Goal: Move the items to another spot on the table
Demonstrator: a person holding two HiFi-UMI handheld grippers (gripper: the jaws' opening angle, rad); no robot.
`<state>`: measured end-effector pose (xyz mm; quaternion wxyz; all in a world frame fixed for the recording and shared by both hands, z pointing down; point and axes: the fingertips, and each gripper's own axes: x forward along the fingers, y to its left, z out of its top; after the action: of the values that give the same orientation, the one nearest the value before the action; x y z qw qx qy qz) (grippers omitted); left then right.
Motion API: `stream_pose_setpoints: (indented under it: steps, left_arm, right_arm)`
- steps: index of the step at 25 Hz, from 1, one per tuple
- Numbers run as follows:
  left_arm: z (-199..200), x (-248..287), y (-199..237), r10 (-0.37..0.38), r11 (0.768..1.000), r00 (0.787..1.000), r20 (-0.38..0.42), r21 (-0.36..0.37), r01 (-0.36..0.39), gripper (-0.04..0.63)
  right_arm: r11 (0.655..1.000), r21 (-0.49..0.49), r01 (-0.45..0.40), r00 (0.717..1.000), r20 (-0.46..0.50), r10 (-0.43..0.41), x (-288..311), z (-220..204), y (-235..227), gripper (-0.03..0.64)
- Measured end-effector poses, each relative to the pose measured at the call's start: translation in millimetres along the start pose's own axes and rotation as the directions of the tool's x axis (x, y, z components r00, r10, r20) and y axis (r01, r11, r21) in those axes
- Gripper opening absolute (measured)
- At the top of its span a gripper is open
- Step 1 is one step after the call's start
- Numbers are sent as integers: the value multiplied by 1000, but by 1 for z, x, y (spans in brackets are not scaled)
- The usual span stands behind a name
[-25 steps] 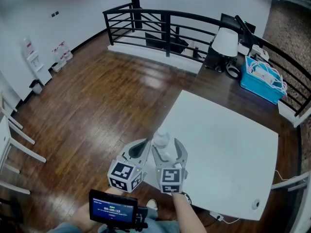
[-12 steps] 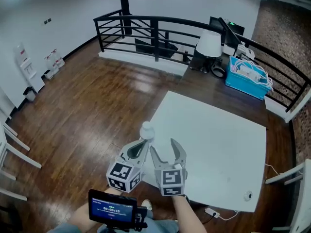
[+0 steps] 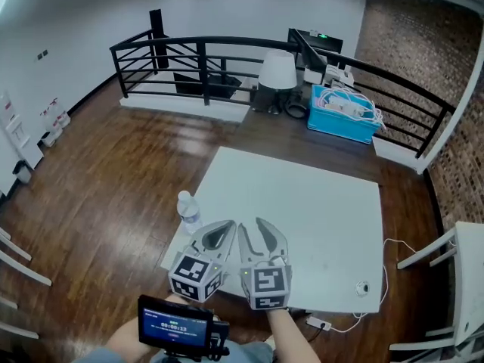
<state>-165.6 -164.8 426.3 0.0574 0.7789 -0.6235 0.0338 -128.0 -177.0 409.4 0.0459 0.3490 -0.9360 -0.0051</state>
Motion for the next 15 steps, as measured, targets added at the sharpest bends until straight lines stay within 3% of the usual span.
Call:
stream_pose_setpoints:
  steps: [9, 15]
  left_arm:
    - [26, 35, -72, -119, 993, 992, 36, 14, 119, 9]
    - [35, 47, -104, -161, 987, 986, 49, 29, 160, 9]
  right_arm:
    - [995, -27, 94, 996, -5, -94, -46, 12, -58, 114]
    - [994, -9, 113, 993, 25, -113, -69, 23, -82, 0]
